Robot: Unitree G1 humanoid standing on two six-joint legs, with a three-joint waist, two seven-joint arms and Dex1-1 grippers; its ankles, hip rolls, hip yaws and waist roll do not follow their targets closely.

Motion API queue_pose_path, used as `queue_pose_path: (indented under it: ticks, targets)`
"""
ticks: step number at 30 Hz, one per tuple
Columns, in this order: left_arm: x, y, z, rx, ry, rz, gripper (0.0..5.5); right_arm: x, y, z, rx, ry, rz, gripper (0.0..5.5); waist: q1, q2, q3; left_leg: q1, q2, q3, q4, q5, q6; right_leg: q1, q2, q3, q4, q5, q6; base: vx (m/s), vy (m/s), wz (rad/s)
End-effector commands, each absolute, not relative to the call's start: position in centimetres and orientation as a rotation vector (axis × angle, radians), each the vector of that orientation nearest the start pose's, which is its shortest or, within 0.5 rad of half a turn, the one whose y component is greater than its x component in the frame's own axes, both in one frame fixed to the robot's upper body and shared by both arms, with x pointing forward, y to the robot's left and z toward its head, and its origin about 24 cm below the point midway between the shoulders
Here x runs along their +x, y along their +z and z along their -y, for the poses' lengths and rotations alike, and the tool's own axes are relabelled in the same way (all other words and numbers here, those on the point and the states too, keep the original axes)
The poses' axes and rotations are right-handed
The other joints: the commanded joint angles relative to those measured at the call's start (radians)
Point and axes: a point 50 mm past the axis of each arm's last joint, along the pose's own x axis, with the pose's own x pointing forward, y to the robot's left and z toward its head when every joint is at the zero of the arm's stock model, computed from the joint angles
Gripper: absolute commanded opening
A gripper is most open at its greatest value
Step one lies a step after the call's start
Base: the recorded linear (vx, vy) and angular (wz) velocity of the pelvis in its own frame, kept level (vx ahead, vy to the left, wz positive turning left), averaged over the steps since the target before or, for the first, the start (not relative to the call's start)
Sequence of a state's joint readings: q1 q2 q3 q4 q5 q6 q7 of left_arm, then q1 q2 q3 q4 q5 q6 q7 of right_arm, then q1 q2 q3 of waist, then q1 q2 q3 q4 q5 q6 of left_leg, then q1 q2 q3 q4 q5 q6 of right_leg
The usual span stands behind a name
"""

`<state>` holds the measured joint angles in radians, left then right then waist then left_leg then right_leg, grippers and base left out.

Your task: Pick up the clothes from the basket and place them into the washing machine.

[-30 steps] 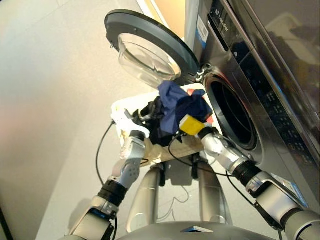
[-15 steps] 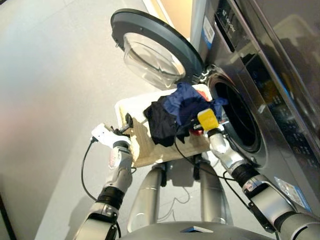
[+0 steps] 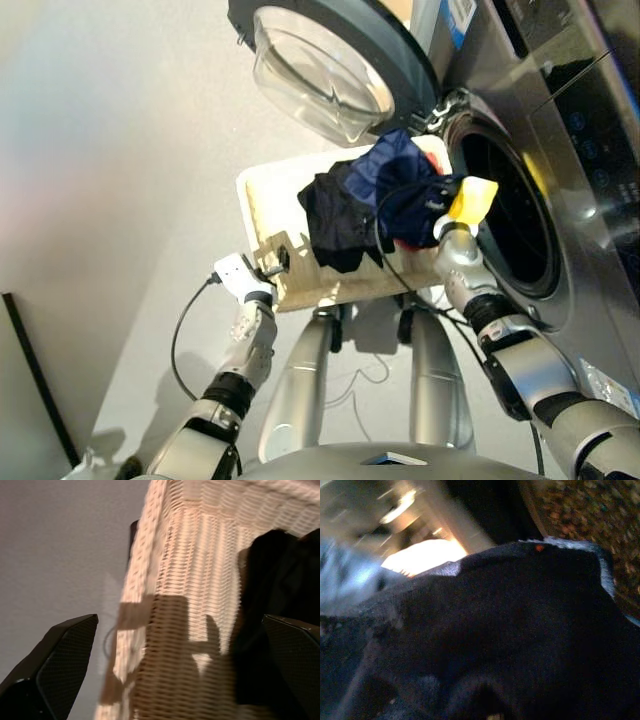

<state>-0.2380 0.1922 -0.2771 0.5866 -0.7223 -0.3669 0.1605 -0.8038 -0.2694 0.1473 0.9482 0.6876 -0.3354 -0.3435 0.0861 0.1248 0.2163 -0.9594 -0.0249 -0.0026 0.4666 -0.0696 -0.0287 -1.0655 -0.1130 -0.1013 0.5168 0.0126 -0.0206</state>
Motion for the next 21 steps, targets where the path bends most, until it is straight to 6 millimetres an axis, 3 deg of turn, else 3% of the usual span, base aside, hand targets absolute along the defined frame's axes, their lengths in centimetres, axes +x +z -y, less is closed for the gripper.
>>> queue_pose_path:
  ticks: [1,5,7,8,10,12,13,18,19,20,21]
  targets:
    - [28.5,0.9,-17.8,-0.299,0.11,-0.022,5.5,39.3,15.7,20.8,0.487,-0.439,0.291,0.0,0.012,0.029,0.011,-0.107,-0.007,0.023,0.074,-0.015,0.045,-0.016,0.03,0.024,0.02,-0.039,0.052,0.0,0.0,0.0]
    - [28.7,1.3,-17.8,-0.294,0.102,-0.011,5.5,39.5,18.2,22.4,0.571,-0.486,0.369,0.0,0.018,0.041,0.016,-0.151,-0.004,0.028,0.121,-0.036,0.049,-0.069,0.034,0.036,0.07,-0.054,0.05,0.0,0.0,0.0]
    - [29.0,1.8,-17.8,-0.3,0.099,0.011,5.5,39.1,21.6,24.3,0.637,-0.531,0.504,0.0,0.014,0.053,0.024,-0.179,-0.004,0.032,0.159,-0.05,0.05,-0.102,0.041,0.044,0.108,-0.065,0.048,0.0,0.0,0.0]
    - [29.0,1.9,-17.8,-0.3,0.098,0.012,5.5,39.1,21.6,24.3,0.636,-0.533,0.506,0.0,0.016,0.052,0.024,-0.182,-0.003,0.033,0.163,-0.053,0.05,-0.106,0.042,0.045,0.112,-0.066,0.048,0.0,0.0,0.0]
    - [29.0,1.7,-17.5,-0.293,0.083,0.006,5.5,37.5,25.1,27.5,0.686,-0.606,0.681,0.0,0.004,0.057,0.024,-0.187,-0.002,0.037,0.18,-0.065,0.054,-0.119,0.048,0.053,0.128,-0.075,0.051,0.0,0.0,0.0]
    - [29.1,1.6,-17.4,-0.285,0.078,0.004,5.5,36.9,25.7,28.6,0.669,-0.651,0.723,0.0,0.006,0.057,0.022,-0.185,0.0,0.038,0.181,-0.068,0.054,-0.12,0.051,0.056,0.129,-0.076,0.052,0.0,0.0,0.0]
    - [29.0,1.4,-17.6,-0.263,0.078,-0.001,5.5,35.0,27.6,31.3,0.629,-0.758,0.837,0.0,-0.005,0.055,0.013,-0.177,0.002,0.039,0.171,-0.07,0.054,-0.117,0.052,0.056,0.123,-0.076,0.055,0.0,0.0,0.0]
    - [29.1,1.4,-17.8,-0.239,0.087,0.006,5.5,31.6,28.3,35.8,0.614,-1.024,0.95,0.0,-0.02,0.046,-0.008,-0.153,0.001,0.035,0.129,-0.067,0.051,-0.098,0.055,0.055,0.096,-0.074,0.062,0.012,0.005,-0.024]
    - [29.1,1.4,-17.8,-0.238,0.086,0.006,5.5,31.5,28.3,35.7,0.612,-1.03,0.95,0.0,-0.019,0.045,-0.009,-0.151,0.0,0.035,0.126,-0.065,0.051,-0.097,0.054,0.055,0.094,-0.073,0.062,0.0,0.0,0.0]
    - [29.3,1.7,-17.9,-0.25,0.11,0.018,5.5,31.1,28.4,35.2,0.584,-1.03,0.982,0.0,-0.034,0.041,-0.009,-0.149,0.0,0.036,0.116,-0.062,0.05,-0.093,0.056,0.054,0.081,-0.067,0.062,0.0,0.0,0.0]
    - [29.4,1.8,-18.0,-0.25,0.12,0.023,5.5,31.3,27.3,35.1,0.565,-1.051,0.945,0.0,-0.039,0.039,-0.011,-0.146,-0.002,0.035,0.107,-0.06,0.049,-0.088,0.056,0.053,0.074,-0.064,0.062,0.0,0.0,0.0]
